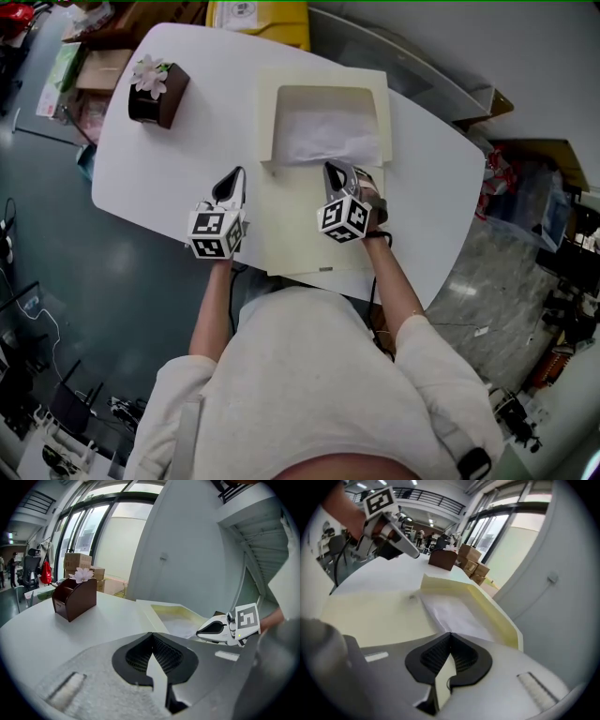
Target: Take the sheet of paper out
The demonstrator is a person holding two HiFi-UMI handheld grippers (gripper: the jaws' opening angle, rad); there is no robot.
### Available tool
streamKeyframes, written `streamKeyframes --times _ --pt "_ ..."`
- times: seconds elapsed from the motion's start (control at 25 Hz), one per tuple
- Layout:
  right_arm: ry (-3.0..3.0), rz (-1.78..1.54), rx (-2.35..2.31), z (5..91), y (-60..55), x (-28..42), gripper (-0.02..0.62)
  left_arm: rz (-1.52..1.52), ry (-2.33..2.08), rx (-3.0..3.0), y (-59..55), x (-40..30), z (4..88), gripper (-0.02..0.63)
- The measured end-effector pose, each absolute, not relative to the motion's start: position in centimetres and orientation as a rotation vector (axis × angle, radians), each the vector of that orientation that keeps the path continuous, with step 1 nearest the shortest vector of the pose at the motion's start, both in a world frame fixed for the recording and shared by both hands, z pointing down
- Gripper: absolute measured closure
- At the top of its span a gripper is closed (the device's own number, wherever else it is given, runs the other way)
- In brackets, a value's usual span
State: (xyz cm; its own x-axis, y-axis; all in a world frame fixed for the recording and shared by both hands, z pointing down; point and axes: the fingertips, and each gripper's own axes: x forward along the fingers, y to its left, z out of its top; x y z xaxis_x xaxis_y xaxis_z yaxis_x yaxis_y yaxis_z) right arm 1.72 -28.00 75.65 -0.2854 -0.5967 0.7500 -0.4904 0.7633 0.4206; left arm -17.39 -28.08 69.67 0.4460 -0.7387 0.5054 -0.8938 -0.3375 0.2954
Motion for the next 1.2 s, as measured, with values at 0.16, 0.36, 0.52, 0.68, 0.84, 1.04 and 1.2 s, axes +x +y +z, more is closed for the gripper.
streamKeyframes --times 0.16,0.36,0.52,0.68,0.84,1.04,1.2 --pt "-1.851 -0.309 0.697 76.7 -27.7 1.5 0.594 0.379 -1.373 2.157 -28.2 -18.0 69.7 0.604" --pt "-1.659 -0.611 0.549 77.7 -28.0 1.9 0.594 0.377 -1.38 2.149 -28.5 -18.4 69.7 0.606" --pt "-1.656 -0.605 0.581 77.9 -28.4 2.1 0.594 0.376 -1.382 2.141 -28.3 -18.6 69.8 0.604" --pt "-1.643 -0.567 0.624 78.1 -29.4 2.3 0.479 0.373 -1.376 2.132 -28.4 -18.9 70.2 0.604" --pt "-1.637 -0.593 0.617 78.3 -30.4 2.0 0.482 0.371 -1.379 2.128 -28.5 -19.3 70.2 0.606" --pt "-1.646 -0.578 0.598 79.0 -30.9 1.7 0.539 0.365 -1.383 2.125 -28.5 -19.5 70.1 0.604" --pt "-1.655 -0.538 0.585 79.7 -30.8 1.4 0.605 0.362 -1.383 2.125 -28.4 -19.8 70.1 0.604"
